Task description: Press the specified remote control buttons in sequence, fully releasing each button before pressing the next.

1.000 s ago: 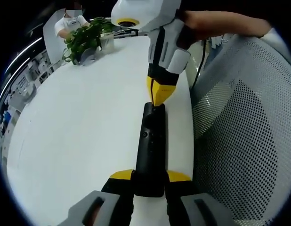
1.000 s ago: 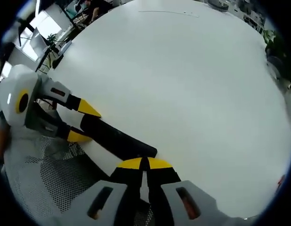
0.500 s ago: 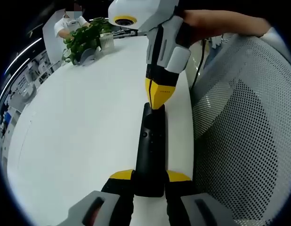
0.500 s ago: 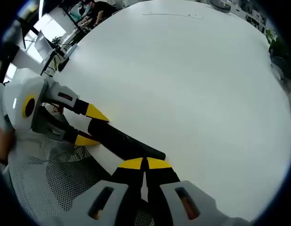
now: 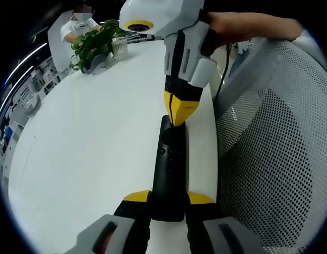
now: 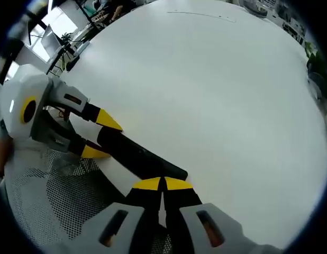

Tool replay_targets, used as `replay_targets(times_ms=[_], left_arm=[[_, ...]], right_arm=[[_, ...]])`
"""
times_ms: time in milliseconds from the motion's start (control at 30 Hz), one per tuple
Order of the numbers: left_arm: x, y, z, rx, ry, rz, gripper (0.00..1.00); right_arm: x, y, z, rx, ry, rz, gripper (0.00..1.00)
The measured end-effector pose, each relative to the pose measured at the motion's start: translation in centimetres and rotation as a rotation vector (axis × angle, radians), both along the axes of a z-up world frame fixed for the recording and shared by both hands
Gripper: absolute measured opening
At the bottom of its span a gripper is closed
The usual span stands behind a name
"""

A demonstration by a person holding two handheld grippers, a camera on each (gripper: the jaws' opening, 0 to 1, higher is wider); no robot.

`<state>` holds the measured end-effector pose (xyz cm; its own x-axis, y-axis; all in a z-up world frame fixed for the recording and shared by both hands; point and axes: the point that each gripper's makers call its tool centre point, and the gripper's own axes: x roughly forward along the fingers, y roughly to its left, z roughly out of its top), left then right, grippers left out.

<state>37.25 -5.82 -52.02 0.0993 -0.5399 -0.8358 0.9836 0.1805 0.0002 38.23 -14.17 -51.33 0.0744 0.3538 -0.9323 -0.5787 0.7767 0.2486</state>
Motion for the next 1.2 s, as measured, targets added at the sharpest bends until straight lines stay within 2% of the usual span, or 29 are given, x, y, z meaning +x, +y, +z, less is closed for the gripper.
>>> replay_targets(times_ms=[233,367,567,900,1033,1200], left_arm=[[0.0,0.0,-0.1,0.004,0.001,-0.002,0.25],[0.0,-0.1,-0.1,0.006,0.002,-0.003,0.25],[0.0,-0.1,0.0,0.003,0.001,-0.002,0.25],[-0.1,0.0,0.1,0.004,0.001,-0.001,0.25],[-0.1,0.0,0.1,0.006,0.0,-0.007,0.24],[-0.1,0.0,0.1,0.005,0.001,-0.012,0.24]], right_arm=[[0.1,0.1,-0.1,-0.037,-0.001,0.014,0.0],[0.2,0.1,0.0,-0.031,0.024,-0.021,0.0],[0.2,0.0,0.0,-0.007,0.045,-0.086,0.0],[0.4,0.4,0.3,0.018,0.02,-0.062,0.0],[0.2,0.8,0.5,0.063,0.044,-0.088,0.0],[0.2,1.2,0.6,0.065,0.035,-0.066,0.0]])
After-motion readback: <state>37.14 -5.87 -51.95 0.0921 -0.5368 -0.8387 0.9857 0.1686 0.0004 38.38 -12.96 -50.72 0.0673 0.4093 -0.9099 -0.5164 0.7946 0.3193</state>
